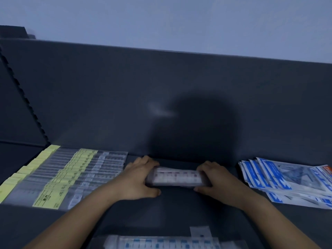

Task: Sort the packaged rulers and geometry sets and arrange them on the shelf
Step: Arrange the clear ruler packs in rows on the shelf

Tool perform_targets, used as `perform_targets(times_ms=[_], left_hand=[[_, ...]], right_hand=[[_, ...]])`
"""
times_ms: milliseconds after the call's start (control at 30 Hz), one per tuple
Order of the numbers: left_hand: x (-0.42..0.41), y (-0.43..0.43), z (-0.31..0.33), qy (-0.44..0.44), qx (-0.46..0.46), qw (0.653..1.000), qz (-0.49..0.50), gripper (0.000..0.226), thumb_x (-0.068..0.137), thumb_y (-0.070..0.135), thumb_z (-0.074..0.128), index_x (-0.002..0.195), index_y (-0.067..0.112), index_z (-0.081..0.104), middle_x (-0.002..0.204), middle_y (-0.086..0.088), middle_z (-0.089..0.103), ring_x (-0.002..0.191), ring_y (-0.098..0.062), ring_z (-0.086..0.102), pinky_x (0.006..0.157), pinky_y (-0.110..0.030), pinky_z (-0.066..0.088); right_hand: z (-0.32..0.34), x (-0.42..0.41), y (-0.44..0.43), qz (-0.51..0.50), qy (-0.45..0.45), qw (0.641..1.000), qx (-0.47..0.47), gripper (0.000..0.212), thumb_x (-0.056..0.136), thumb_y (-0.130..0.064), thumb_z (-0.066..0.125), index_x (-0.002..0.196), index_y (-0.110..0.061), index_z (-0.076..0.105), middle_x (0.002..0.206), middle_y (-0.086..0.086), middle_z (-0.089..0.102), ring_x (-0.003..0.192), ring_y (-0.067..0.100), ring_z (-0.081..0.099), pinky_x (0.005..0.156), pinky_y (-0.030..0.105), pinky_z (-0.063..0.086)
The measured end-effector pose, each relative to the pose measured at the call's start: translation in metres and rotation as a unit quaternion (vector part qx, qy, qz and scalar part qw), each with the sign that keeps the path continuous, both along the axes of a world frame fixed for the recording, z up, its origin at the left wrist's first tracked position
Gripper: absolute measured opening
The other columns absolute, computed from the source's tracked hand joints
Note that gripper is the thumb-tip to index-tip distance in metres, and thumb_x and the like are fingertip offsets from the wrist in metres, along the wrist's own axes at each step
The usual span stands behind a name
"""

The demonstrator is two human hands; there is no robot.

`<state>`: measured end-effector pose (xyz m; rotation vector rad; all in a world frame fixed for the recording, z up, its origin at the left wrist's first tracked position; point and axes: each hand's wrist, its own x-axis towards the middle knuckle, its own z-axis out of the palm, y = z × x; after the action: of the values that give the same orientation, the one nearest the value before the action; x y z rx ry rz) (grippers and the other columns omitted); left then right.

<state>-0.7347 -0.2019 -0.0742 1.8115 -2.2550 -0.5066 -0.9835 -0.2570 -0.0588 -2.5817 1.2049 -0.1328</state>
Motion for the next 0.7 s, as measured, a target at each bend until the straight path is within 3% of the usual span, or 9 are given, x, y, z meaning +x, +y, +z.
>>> perform_targets(times_ms=[67, 133, 200, 267, 367, 500, 633, 700], left_hand=[[-0.001, 0.000, -0.003, -0.016, -0.015, 1.000, -0.006, 0.091, 0.055, 0.077, 0.036, 0.135, 0.034, 0.033, 0.118, 0.020, 0.028, 0.111, -0.001, 0.026, 0.095, -0.020, 0.021], [-0.002, -0.001, -0.004, -0.004, -0.049, 0.999, 0.003, 0.073, 0.062, 0.075, 0.039, 0.122, 0.035, 0.042, 0.111, 0.020, 0.034, 0.105, -0.001, 0.031, 0.086, -0.020, 0.022], [-0.002, -0.002, -0.002, 0.015, -0.069, 0.997, 0.013, 0.046, 0.075, 0.061, 0.057, 0.109, 0.031, 0.046, 0.103, 0.017, 0.041, 0.099, -0.003, 0.037, 0.080, -0.022, 0.024], [-0.002, -0.001, 0.000, 0.025, -0.070, 0.997, 0.012, 0.034, 0.080, 0.045, 0.066, 0.102, 0.029, 0.046, 0.100, 0.015, 0.045, 0.098, -0.004, 0.040, 0.078, -0.022, 0.025], [-0.002, 0.001, 0.000, 0.020, -0.107, 0.994, 0.025, 0.033, 0.076, 0.043, 0.070, 0.093, 0.029, 0.045, 0.094, 0.014, 0.051, 0.092, -0.009, 0.047, 0.076, -0.023, 0.027], [-0.001, 0.004, -0.003, 0.004, -0.183, 0.982, 0.037, 0.034, 0.069, 0.048, 0.057, 0.094, 0.026, 0.052, 0.088, 0.012, 0.057, 0.085, -0.012, 0.051, 0.078, -0.026, 0.029], [0.005, 0.008, -0.003, 0.020, -0.159, 0.987, 0.015, 0.068, 0.067, 0.073, 0.040, 0.120, 0.032, 0.050, 0.104, 0.020, 0.046, 0.098, -0.002, 0.040, 0.086, -0.024, 0.026], [0.007, 0.006, 0.000, 0.077, -0.150, 0.986, 0.013, 0.058, 0.071, 0.069, 0.043, 0.112, 0.031, 0.057, 0.100, 0.019, 0.051, 0.094, -0.002, 0.047, 0.087, -0.028, 0.036]], right_hand=[[0.003, 0.001, 0.004, -0.020, -0.021, 0.999, 0.013, 0.037, 0.083, -0.037, 0.066, 0.112, -0.024, 0.049, 0.098, -0.013, 0.043, 0.099, 0.005, 0.041, 0.082, 0.018, 0.034], [0.003, 0.001, 0.006, -0.027, -0.042, 0.998, 0.024, 0.035, 0.079, -0.034, 0.070, 0.106, -0.024, 0.049, 0.096, -0.014, 0.045, 0.095, 0.004, 0.044, 0.077, 0.014, 0.037], [0.003, 0.002, 0.007, -0.025, -0.055, 0.998, 0.015, 0.031, 0.078, -0.031, 0.071, 0.099, -0.026, 0.048, 0.096, -0.015, 0.047, 0.089, 0.001, 0.047, 0.072, 0.013, 0.039], [0.001, 0.003, 0.010, -0.018, -0.058, 0.998, -0.018, 0.030, 0.078, -0.030, 0.069, 0.095, -0.027, 0.045, 0.097, -0.014, 0.046, 0.084, 0.003, 0.050, 0.070, 0.018, 0.042], [-0.003, 0.003, 0.016, -0.008, -0.068, 0.996, -0.065, 0.034, 0.078, -0.032, 0.069, 0.099, -0.030, 0.042, 0.101, -0.016, 0.041, 0.087, 0.004, 0.050, 0.073, 0.023, 0.044], [-0.004, -0.001, 0.013, -0.016, -0.095, 0.993, -0.063, 0.050, 0.077, -0.041, 0.070, 0.120, -0.027, 0.047, 0.113, -0.016, 0.048, 0.105, 0.004, 0.048, 0.088, 0.027, 0.044], [-0.004, -0.003, 0.009, -0.037, -0.110, 0.990, -0.082, 0.025, 0.079, -0.034, 0.070, 0.097, -0.027, 0.055, 0.091, -0.020, 0.049, 0.092, 0.005, 0.052, 0.079, 0.027, 0.044], [-0.004, -0.002, 0.007, -0.038, -0.126, 0.988, -0.076, 0.022, 0.079, -0.031, 0.070, 0.094, -0.028, 0.054, 0.090, -0.020, 0.049, 0.090, 0.004, 0.049, 0.079, 0.026, 0.044]])
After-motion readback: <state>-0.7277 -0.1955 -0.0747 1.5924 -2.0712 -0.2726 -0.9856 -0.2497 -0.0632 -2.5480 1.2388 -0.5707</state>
